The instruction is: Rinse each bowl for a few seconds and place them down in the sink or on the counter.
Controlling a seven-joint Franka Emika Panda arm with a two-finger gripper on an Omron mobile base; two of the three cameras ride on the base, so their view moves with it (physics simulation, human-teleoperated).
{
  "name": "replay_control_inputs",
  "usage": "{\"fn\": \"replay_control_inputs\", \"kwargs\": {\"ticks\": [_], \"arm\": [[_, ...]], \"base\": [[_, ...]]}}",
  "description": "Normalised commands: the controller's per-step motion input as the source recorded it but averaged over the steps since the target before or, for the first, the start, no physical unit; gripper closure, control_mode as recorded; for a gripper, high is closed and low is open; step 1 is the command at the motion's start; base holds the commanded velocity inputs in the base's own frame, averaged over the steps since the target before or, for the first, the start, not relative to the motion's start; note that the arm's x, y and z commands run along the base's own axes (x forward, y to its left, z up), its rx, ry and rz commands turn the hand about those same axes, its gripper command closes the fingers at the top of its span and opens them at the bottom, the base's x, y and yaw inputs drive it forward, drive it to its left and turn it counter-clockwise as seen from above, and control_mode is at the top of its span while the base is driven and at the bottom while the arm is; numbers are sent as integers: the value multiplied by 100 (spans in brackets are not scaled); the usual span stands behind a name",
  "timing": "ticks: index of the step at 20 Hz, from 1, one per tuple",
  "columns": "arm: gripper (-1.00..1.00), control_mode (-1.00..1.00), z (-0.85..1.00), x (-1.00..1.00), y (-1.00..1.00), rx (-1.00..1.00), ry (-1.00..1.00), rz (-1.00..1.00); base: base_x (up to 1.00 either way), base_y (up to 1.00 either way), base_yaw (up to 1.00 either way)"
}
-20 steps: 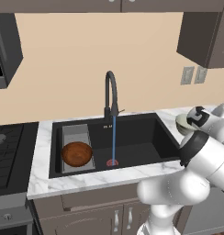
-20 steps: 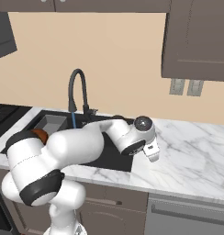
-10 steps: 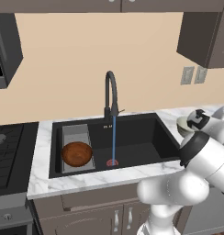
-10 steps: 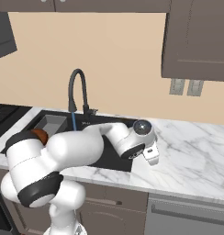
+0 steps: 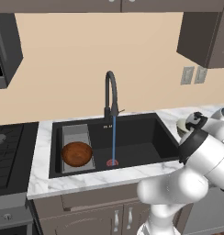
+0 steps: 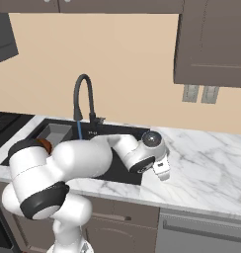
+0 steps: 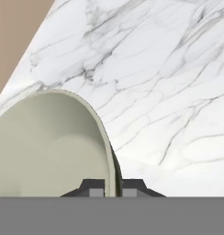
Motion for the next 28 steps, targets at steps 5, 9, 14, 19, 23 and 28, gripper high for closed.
{"fn": "replay_control_inputs", "kwargs": {"ticks": [5, 9, 14, 19, 23, 28], "arm": [[100, -100, -20, 0, 0, 0, 4, -2], [100, -100, -20, 0, 0, 0, 5, -2], [100, -100, -14, 0, 0, 0, 3, -2], [100, -100, -12, 0, -1, 0, 3, -2], [100, -100, -10, 0, -7, 0, 1, -2], [100, -100, -1, 0, -14, 0, 0, -1]], "base": [[0, 0, 0], [0, 0, 0], [0, 0, 0], [0, 0, 0], [0, 0, 0], [0, 0, 0]]}}
